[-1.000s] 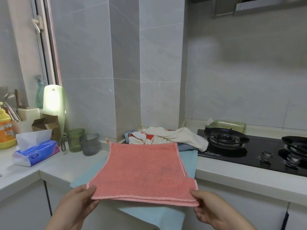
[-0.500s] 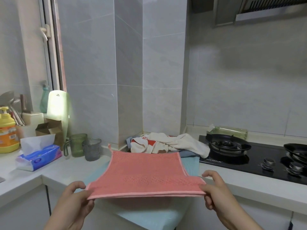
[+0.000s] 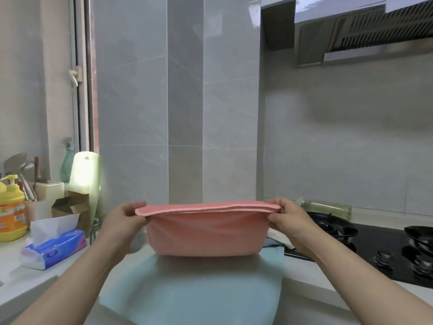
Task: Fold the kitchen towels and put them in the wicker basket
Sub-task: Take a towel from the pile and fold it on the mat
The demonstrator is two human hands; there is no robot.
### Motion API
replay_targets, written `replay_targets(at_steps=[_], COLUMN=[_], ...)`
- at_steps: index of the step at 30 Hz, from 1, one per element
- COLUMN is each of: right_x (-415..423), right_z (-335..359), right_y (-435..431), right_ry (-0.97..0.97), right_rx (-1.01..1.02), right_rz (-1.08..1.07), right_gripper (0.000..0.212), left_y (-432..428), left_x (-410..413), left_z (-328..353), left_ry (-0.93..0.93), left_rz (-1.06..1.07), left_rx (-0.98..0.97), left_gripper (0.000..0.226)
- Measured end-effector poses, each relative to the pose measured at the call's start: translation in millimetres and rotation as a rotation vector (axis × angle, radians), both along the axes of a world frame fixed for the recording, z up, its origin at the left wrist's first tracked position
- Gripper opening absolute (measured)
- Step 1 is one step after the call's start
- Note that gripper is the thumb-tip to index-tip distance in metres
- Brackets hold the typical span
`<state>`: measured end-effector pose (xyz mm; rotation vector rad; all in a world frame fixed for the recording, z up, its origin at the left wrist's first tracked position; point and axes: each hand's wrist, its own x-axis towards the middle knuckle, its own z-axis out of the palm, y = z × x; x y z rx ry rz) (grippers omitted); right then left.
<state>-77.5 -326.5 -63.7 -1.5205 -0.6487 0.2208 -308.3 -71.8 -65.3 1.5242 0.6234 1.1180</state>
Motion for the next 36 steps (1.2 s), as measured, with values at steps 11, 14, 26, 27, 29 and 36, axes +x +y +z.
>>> replay_targets(at_steps=[11, 14, 26, 27, 29, 36], right_x=[-4, -6, 13, 17, 24, 50], right_z=[75, 84, 49, 43, 32, 17], right_y=[2, 4, 28, 32, 41, 56], right_ry=[-0.348, -0.349, -0.46, -0.405, -0.184, 0.06], right_rx=[0.136, 0.14, -0.19, -0.19, -0.124, -0.009], right_rz=[-0.234, -0.208, -0.352, -0.324, -0.207, -0.06], right_gripper=[0.025, 0.02, 0.032, 0.031, 0.027, 0.02], left_y=[12, 14, 55, 59, 66, 78], left_x=[10, 17, 49, 53, 61, 73], left_z=[68, 78, 33, 26, 15, 1], left_ry=[-0.066, -0.091, 0.201, 0.212, 0.222, 0.203], left_rz=[0.205, 0.268, 0.253, 0.246, 0.227, 0.217], left_rx=[0.43, 0.474, 0.46, 0.453, 0.428, 0.372], left_gripper=[0.023, 0.021, 0.024, 0.025, 0.027, 0.027])
